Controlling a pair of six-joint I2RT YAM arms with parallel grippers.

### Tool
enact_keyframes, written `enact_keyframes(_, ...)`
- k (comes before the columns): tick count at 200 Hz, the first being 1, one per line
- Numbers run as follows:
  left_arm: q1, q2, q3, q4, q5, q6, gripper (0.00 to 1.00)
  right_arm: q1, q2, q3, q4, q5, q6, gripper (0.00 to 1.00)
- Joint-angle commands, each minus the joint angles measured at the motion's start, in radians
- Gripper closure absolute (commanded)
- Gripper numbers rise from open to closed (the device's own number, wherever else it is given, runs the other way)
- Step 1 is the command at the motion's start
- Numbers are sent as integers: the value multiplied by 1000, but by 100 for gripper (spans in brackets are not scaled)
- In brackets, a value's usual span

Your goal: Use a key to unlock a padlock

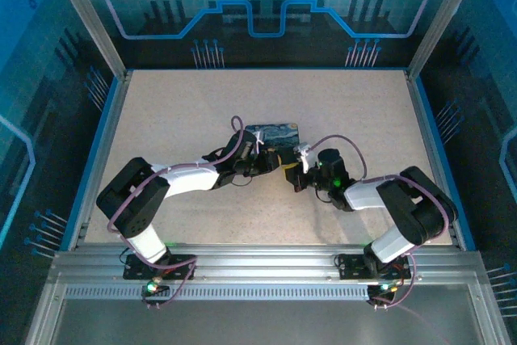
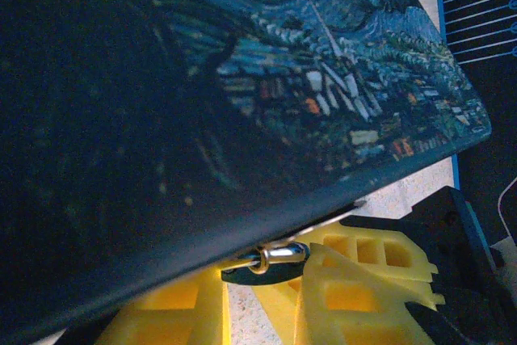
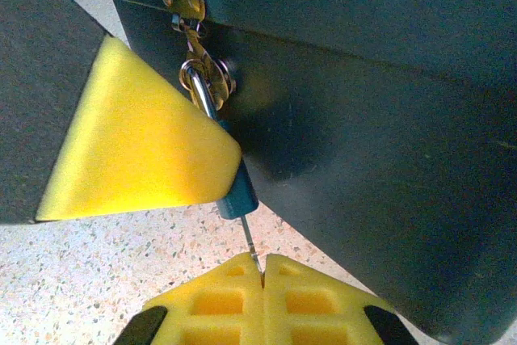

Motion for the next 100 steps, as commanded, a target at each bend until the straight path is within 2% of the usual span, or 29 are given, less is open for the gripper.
enact_keyframes(1, -21, -29, 29, 14, 90, 3, 80, -31, 12, 37, 51, -1, -14, 100)
enact_keyframes(100, -22, -21, 31, 20, 95, 3, 80, -62, 43, 81, 47, -104, 8, 100)
